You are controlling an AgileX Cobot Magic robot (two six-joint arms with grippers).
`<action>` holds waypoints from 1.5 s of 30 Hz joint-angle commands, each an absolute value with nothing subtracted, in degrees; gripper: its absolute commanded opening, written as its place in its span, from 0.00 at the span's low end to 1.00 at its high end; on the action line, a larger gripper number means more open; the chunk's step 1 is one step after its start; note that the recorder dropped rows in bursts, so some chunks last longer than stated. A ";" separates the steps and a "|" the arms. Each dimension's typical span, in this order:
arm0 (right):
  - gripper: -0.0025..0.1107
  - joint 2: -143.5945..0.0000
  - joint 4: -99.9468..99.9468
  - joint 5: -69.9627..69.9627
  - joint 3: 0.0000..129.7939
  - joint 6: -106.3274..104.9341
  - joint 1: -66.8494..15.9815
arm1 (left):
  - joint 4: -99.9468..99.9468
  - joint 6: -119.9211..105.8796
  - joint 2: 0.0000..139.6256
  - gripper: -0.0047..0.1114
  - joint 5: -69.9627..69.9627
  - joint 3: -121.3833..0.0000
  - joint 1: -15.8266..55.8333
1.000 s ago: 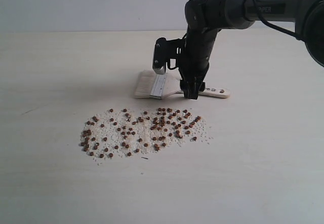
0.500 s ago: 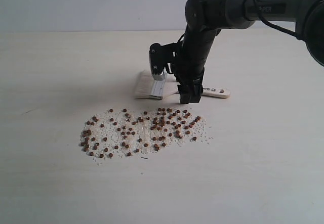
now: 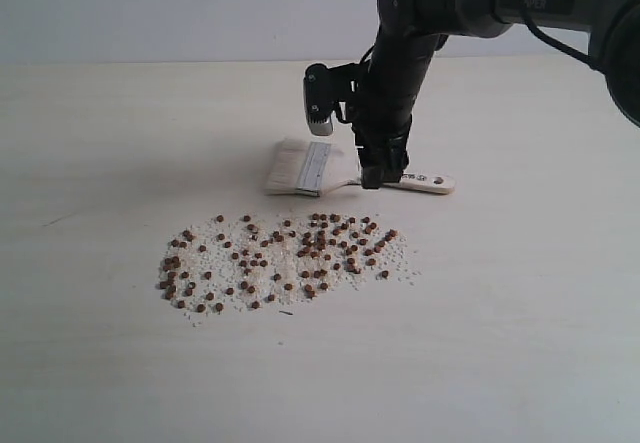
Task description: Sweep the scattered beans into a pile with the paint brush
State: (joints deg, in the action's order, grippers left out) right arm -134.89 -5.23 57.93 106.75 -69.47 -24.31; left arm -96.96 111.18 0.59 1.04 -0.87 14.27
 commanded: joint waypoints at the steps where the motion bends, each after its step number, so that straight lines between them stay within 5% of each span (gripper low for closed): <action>1: 0.60 -135.43 -8.49 60.96 107.34 -68.42 -22.93 | -96.99 111.22 0.56 0.04 1.24 -0.75 14.54; 45: 0.60 -137.01 -18.52 59.75 110.36 -58.14 -22.70 | -96.99 111.22 0.56 0.04 1.24 -0.75 14.54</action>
State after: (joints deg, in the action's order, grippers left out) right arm -137.14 -17.02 60.12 110.04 -58.19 -22.88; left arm -96.96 111.18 0.59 1.04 -0.87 14.27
